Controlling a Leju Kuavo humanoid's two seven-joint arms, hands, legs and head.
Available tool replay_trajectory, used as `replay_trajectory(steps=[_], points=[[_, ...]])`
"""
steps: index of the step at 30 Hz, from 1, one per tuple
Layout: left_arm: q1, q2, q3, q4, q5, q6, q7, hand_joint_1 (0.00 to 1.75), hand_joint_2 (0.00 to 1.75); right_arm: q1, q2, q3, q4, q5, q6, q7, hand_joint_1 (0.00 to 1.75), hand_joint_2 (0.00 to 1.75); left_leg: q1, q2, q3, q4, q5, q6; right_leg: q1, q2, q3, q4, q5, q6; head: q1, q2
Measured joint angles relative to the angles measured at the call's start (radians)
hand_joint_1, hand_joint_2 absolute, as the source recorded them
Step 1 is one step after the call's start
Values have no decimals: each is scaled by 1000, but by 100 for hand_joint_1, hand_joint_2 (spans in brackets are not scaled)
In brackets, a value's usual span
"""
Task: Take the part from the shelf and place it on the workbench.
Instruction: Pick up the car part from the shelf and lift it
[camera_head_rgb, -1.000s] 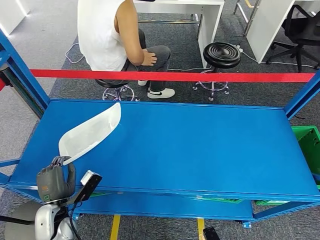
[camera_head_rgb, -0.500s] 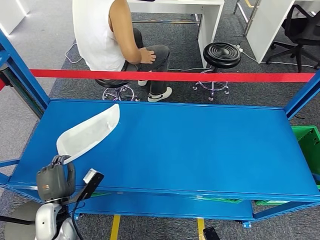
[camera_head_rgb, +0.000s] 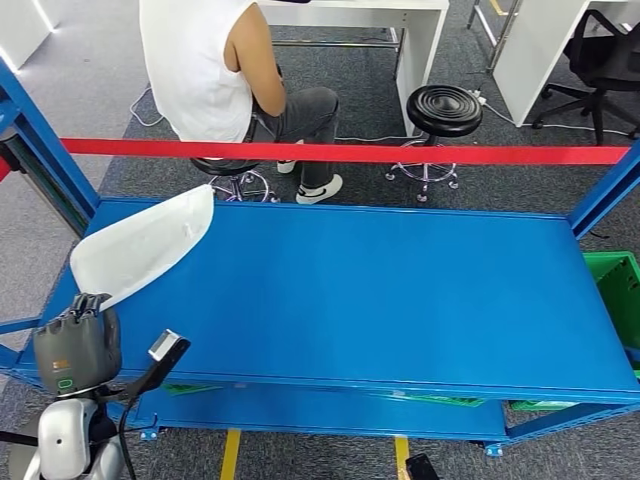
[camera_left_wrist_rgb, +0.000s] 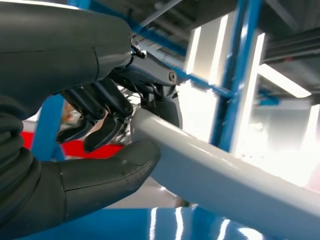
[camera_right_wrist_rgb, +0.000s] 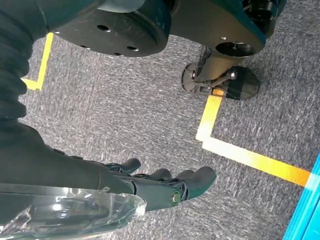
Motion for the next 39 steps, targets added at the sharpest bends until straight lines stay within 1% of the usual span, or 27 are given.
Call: replay_trajectory(steps=[5, 10, 13, 15, 20, 21, 25, 32, 39], points=[[-6, 52, -48, -14, 0, 0, 36, 175, 175, 0, 0, 3, 0, -1, 0, 0, 0, 175, -1, 0, 0, 0, 0, 0, 0, 0, 0, 0, 0, 0, 0, 0], [-24, 97, -118, -12, 0, 0, 145, 175, 175, -1, 0, 7, 0, -8, 0, 0, 0, 175, -1, 0, 0, 0, 0, 0, 0, 0, 0, 0, 0, 0, 0, 0], [-35, 118, -157, -7, 0, -1, 182, 175, 175, -1, 0, 9, 0, -9, 1, 0, 0, 175, 0, 0, 0, 0, 0, 0, 0, 0, 0, 0, 0, 0, 0, 0], [-40, 127, -172, -3, 0, -1, 195, 175, 175, -1, 0, 10, 0, -9, 0, 0, 0, 175, 0, 0, 0, 0, 0, 0, 0, 0, -1, 0, 0, 0, 0, 0], [-44, 133, -184, -1, 0, -1, 204, 175, 175, -1, 0, 11, 0, -10, 0, 0, 0, 175, 0, 0, 0, 0, 0, 0, 0, 0, 0, 0, 0, 0, 0, 0], [-48, 138, -193, 1, 0, -1, 212, 175, 175, -1, 0, 11, 0, -10, 0, 0, 0, 175, 0, 0, 0, 0, 0, 0, 0, 0, 0, 0, 0, 0, 0, 0], [-72, 185, -264, 13, 0, -1, 266, 175, 175, 0, 0, 13, 0, -12, 0, 0, 0, 175, 0, 0, 0, 0, 0, 0, 0, 0, -1, 0, 0, 0, 0, 0], [-90, 213, -311, 21, 0, -1, 309, 175, 175, 0, 0, 16, 0, -14, 2, -1, 0, 175, 0, 0, 0, 0, 0, 0, 0, 0, -1, 0, 0, 0, 0, 0], [-106, 232, -361, 26, 0, -1, 350, 175, 175, 1, 0, 16, 0, -18, 6, -6, 0, 175, -1, 0, 0, 0, 0, 0, 0, 0, -1, 0, 0, 0, 0, 0]])
